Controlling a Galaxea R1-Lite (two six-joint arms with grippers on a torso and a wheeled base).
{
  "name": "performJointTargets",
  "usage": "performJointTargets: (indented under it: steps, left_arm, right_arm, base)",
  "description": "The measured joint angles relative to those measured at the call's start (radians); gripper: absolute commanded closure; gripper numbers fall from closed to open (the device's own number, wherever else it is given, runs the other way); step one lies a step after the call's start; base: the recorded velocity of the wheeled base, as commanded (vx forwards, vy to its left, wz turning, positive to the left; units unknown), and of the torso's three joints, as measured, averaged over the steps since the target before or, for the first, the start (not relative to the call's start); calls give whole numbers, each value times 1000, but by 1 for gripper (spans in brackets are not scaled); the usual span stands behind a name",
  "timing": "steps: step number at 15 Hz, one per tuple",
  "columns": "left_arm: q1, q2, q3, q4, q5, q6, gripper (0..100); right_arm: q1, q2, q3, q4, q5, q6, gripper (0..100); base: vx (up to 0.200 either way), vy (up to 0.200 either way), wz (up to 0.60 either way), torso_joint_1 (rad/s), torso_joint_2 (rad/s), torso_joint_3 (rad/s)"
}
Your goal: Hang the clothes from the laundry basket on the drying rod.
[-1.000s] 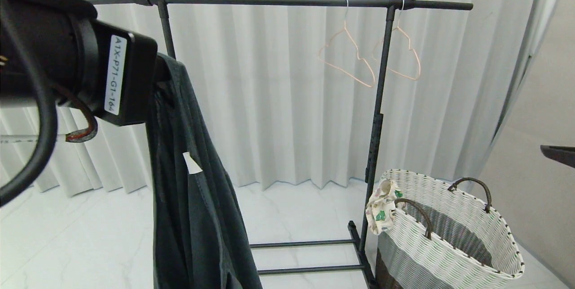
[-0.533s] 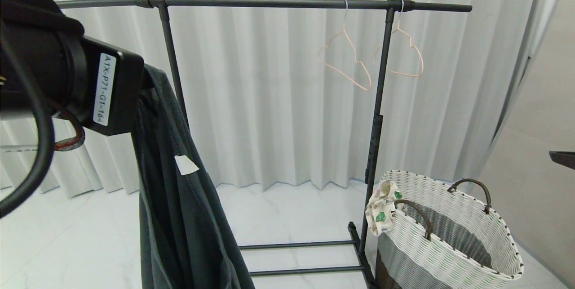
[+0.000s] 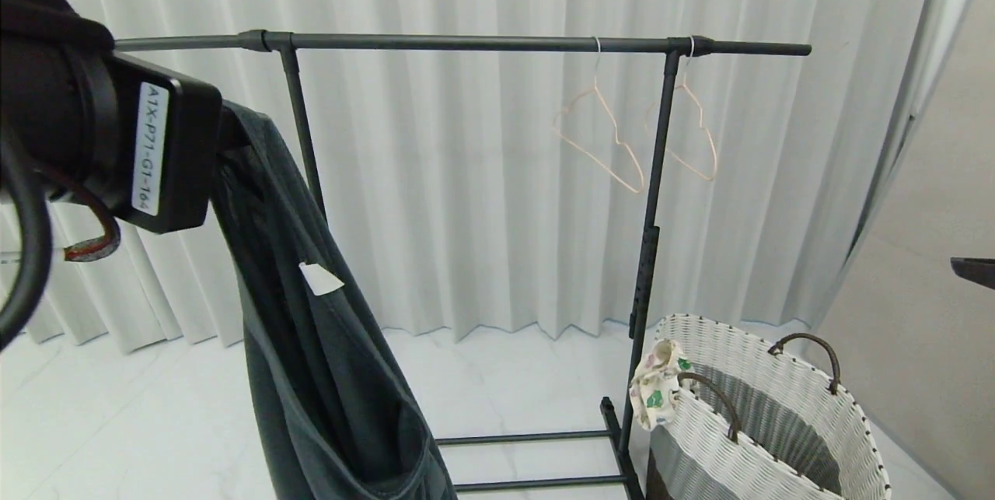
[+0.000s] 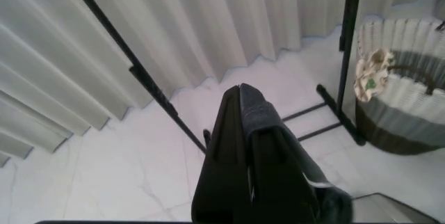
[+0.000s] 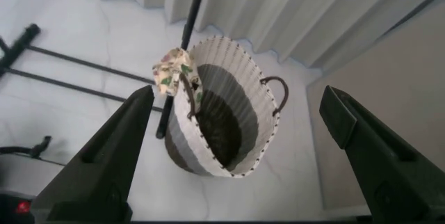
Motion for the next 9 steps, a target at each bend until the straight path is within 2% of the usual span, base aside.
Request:
performJointTargets:
  steps: [4, 9]
  left_arm:
    - [-1, -5, 2, 2, -1, 0, 100]
    - [0, -8, 3, 3, -1, 0, 100]
  right_arm:
    - [1, 1, 2, -1, 8, 0, 0]
    - [1, 5, 2, 0, 14, 0, 0]
  base:
    - [0, 0, 0, 135, -475, -232]
    - [0, 0, 0, 324, -479, -249]
